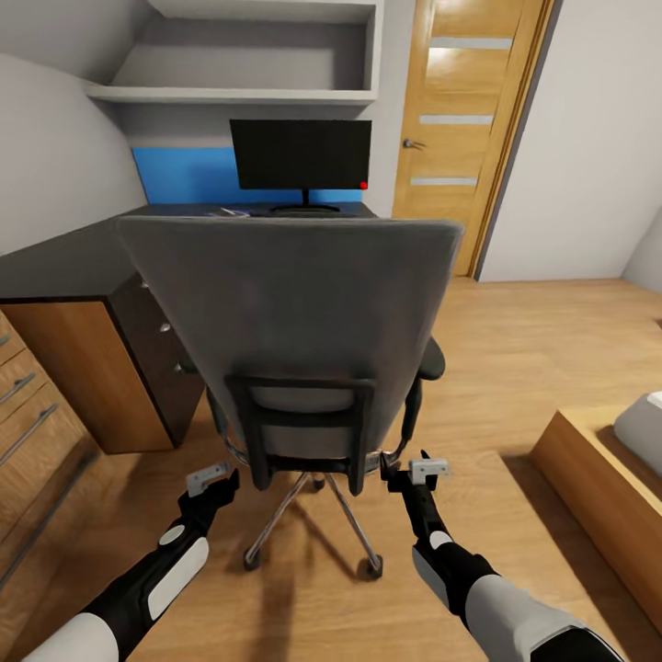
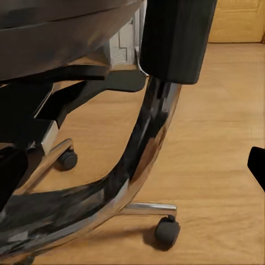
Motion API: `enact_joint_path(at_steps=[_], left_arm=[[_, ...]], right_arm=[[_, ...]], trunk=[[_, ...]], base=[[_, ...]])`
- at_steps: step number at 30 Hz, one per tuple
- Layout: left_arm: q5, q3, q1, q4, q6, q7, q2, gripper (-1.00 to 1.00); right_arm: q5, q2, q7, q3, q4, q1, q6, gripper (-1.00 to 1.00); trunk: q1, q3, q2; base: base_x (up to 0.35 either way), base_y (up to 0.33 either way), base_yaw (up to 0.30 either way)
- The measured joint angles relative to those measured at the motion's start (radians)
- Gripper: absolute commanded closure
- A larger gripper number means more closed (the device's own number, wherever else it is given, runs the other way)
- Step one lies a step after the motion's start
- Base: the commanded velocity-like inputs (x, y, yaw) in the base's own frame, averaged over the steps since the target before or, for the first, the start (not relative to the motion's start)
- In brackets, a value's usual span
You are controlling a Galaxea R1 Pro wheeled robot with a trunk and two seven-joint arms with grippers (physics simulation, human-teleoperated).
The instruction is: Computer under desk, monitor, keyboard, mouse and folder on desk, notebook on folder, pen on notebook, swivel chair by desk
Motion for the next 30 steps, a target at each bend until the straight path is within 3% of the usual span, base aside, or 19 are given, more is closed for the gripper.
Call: enact_joint_path(at_steps=[30], left_arm=[[0.009,-0.008,0.0,0.0,0.003,0.0,0.0,-1.0]], right_arm=[[0.002,0.0,0.006,0.006,0.002,0.0,-0.061,-1.0]], trunk=[[0.0,-0.01,0.0]], base=[[0.302,-0.105,0.099]])
